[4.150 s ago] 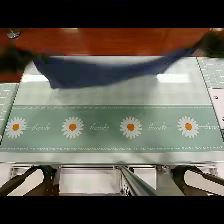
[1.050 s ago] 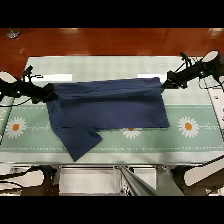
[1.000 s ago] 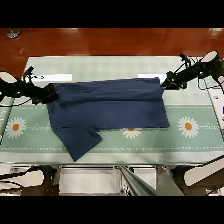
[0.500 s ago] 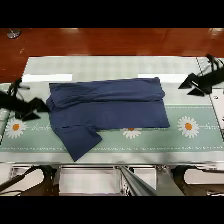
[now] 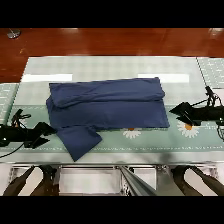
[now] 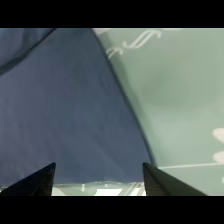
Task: Fold the shirts.
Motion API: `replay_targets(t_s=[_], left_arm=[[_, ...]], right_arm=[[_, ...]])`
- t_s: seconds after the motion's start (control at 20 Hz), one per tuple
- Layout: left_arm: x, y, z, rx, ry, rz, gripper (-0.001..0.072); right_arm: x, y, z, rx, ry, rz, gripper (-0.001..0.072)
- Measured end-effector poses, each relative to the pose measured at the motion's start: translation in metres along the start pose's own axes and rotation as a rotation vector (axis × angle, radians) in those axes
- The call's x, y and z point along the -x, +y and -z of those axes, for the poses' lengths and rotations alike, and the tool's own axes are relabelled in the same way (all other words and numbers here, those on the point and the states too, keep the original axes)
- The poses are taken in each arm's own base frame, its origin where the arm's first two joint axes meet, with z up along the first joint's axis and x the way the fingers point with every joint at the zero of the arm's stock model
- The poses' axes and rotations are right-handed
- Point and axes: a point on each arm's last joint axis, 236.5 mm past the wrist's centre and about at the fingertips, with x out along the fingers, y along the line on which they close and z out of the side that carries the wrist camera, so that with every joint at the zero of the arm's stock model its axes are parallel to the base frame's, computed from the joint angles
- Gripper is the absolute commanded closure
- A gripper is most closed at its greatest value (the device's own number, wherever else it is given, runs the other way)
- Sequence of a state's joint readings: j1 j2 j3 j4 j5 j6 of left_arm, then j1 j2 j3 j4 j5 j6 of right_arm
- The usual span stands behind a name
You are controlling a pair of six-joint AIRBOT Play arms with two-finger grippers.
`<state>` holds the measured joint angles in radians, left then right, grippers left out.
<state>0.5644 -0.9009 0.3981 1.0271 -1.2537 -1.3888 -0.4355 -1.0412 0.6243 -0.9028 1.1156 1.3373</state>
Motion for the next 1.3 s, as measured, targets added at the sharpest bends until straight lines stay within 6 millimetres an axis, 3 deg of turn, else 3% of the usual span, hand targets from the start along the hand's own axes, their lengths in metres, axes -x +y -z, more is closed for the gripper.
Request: replay_targets(t_s=[0.4,0.45,0.5,0.55,0.7,0.9,1.1,1.3], left_arm=[[-0.037,-0.03,0.015,-0.005,-0.01,0.135,0.001],[-0.042,-0.034,0.021,-0.017,0.008,0.146,0.0043],[-0.046,-0.036,0.025,-0.034,0.021,0.148,0.038],[-0.051,-0.032,0.027,-0.067,0.025,0.126,0.0664],[-0.055,-0.033,0.033,-0.146,0.042,0.112,0.0675],[-0.053,-0.04,0.032,-0.192,0.042,0.128,0.0675],[-0.052,-0.044,0.033,-0.202,0.046,0.142,0.0675],[-0.051,-0.046,0.033,-0.204,0.048,0.147,0.0675]], right_arm=[[-0.002,0.009,0.013,-0.022,0.006,-0.051,0.0086],[-0.001,0.01,0.013,-0.026,0.003,-0.058,0.0087],[0.0,0.011,0.01,-0.032,-0.007,-0.062,0.0087],[0.003,0.009,0.004,-0.038,-0.025,-0.059,0.0087],[0.013,-0.005,-0.004,-0.066,-0.044,-0.016,0.0086],[0.014,-0.031,0.022,-0.055,0.061,0.101,0.0087],[0.0,-0.034,0.039,-0.008,0.142,0.162,0.0087],[-0.022,-0.028,0.037,0.0,0.181,0.158,0.0087]])
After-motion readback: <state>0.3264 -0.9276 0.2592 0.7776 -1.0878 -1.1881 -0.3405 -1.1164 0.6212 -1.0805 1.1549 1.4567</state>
